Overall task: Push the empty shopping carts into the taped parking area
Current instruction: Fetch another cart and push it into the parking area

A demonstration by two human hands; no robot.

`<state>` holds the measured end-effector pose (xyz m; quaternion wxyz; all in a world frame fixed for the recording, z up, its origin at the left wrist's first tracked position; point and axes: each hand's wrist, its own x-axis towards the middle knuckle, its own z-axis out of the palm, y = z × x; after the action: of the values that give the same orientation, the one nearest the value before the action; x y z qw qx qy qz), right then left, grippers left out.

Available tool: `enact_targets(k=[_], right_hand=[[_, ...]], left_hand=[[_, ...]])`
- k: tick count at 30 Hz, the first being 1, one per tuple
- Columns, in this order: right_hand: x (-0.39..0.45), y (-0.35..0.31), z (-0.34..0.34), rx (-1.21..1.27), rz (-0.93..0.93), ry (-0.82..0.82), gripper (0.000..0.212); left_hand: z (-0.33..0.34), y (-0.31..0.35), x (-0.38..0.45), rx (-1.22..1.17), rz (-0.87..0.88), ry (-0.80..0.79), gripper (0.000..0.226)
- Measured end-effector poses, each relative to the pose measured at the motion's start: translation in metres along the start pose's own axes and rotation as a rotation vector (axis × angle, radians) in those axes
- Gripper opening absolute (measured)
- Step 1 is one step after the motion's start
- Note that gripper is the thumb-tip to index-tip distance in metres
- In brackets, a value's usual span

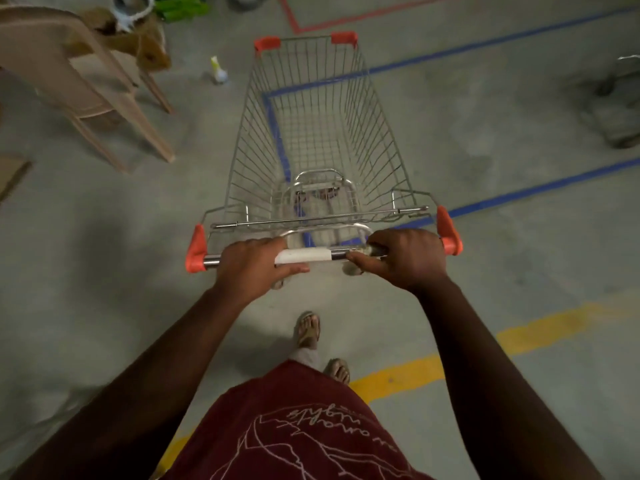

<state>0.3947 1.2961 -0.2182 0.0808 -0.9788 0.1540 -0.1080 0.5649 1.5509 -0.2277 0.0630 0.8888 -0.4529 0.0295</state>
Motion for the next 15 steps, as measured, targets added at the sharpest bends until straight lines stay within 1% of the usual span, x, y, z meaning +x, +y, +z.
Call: enact_targets(k=[2, 4, 7, 12, 15], right_hand=[[0.008, 0.021, -0.003, -0.010, 0.051, 0.026, 0.064], [0.016, 0.042, -0.007, -0.018, 0.095, 0.049, 0.063], [0.028, 0.072, -0.012, -0.024, 0.161, 0.042, 0.062], [0.041, 0.126, -0.022, -0.050, 0.264, 0.015, 0.064], [0.052, 0.164, -0.029, -0.026, 0.294, -0.013, 0.072]], left_hand=[[0.004, 0.010, 0.029, -0.007, 0.059, 0.030, 0.067], [0.007, 0.022, 0.057, -0.034, 0.093, 0.024, 0.066], [0.010, 0.039, 0.097, -0.043, 0.087, -0.041, 0.071], [0.016, 0.077, 0.152, -0.047, 0.179, 0.066, 0.065], [0.024, 0.101, 0.185, -0.027, 0.181, 0.071, 0.064]])
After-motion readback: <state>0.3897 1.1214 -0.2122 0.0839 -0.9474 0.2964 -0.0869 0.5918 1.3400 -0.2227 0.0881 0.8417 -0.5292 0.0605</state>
